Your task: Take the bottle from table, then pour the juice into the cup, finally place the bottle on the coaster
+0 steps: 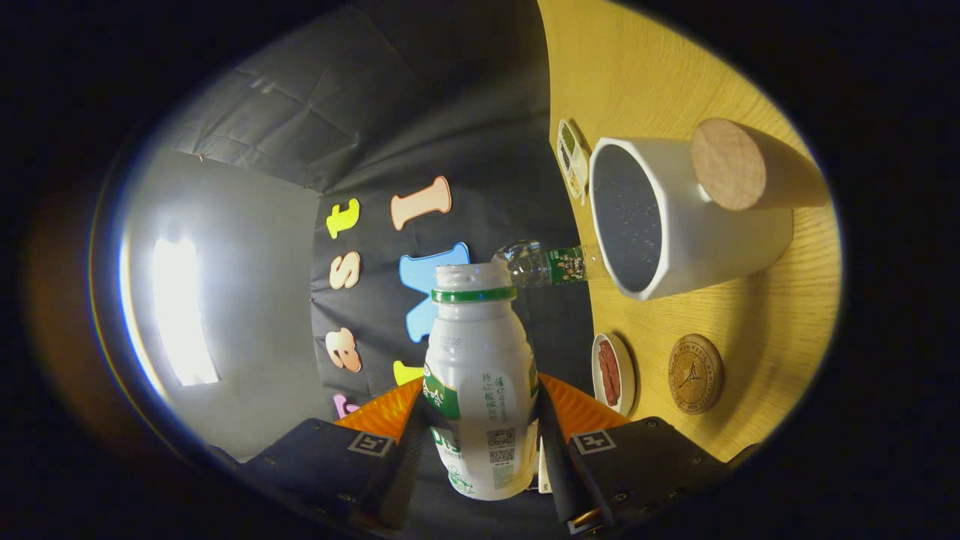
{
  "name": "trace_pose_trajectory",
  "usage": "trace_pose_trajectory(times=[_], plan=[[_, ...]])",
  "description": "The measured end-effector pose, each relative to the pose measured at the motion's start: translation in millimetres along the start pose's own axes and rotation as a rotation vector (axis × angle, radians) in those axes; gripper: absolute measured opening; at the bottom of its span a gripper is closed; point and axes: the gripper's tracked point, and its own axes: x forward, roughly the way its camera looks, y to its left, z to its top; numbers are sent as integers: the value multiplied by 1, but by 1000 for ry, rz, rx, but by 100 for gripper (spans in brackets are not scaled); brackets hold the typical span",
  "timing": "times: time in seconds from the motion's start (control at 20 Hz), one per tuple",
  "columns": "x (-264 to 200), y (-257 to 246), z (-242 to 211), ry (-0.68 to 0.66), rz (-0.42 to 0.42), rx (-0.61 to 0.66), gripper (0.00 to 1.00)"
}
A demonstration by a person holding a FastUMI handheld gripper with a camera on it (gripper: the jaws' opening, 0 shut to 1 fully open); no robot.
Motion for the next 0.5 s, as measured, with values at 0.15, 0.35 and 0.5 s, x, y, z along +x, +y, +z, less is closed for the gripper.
trace_pose_trajectory(times=[0.15, 0.35, 0.5], plan=[[0, 0, -1, 5, 1, 0, 72], [1, 1, -2, 6, 6, 11, 72], [2, 3, -5, 6, 11, 19, 72]])
